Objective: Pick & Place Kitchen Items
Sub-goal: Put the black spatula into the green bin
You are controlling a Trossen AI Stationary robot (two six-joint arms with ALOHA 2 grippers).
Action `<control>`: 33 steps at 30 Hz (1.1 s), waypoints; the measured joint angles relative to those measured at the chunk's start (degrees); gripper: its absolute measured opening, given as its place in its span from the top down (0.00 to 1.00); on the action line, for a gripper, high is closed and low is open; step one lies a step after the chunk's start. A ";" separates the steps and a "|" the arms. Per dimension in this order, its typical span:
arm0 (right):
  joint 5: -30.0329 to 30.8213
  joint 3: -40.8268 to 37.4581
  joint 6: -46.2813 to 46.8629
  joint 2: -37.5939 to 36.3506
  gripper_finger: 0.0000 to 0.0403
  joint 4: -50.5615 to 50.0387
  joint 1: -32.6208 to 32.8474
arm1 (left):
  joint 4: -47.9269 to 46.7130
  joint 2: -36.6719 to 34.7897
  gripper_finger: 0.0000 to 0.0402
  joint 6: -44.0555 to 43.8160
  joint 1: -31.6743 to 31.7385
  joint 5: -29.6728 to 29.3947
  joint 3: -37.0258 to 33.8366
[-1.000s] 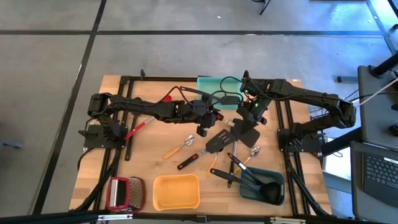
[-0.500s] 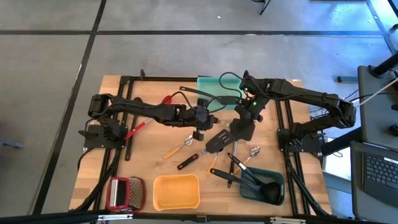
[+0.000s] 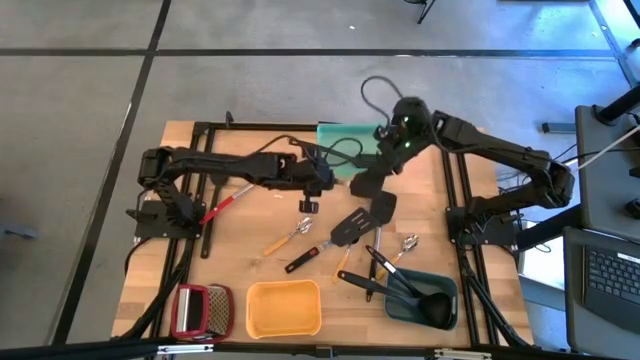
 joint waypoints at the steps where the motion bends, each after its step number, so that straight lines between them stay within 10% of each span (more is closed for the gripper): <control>1: 0.00 1.07 -1.00 -0.03 0.59 -0.20 -0.57 | -1.02 -0.02 0.74 0.13 0.50 -0.01 0.99; 17: 16.02 18.27 -19.12 -0.13 0.55 -14.75 -11.21 | -7.73 0.51 0.74 1.04 10.12 7.91 7.44; 33: 26.87 21.10 -21.29 -2.29 0.54 -21.71 -5.38 | -16.51 13.43 0.74 4.00 14.78 6.31 16.89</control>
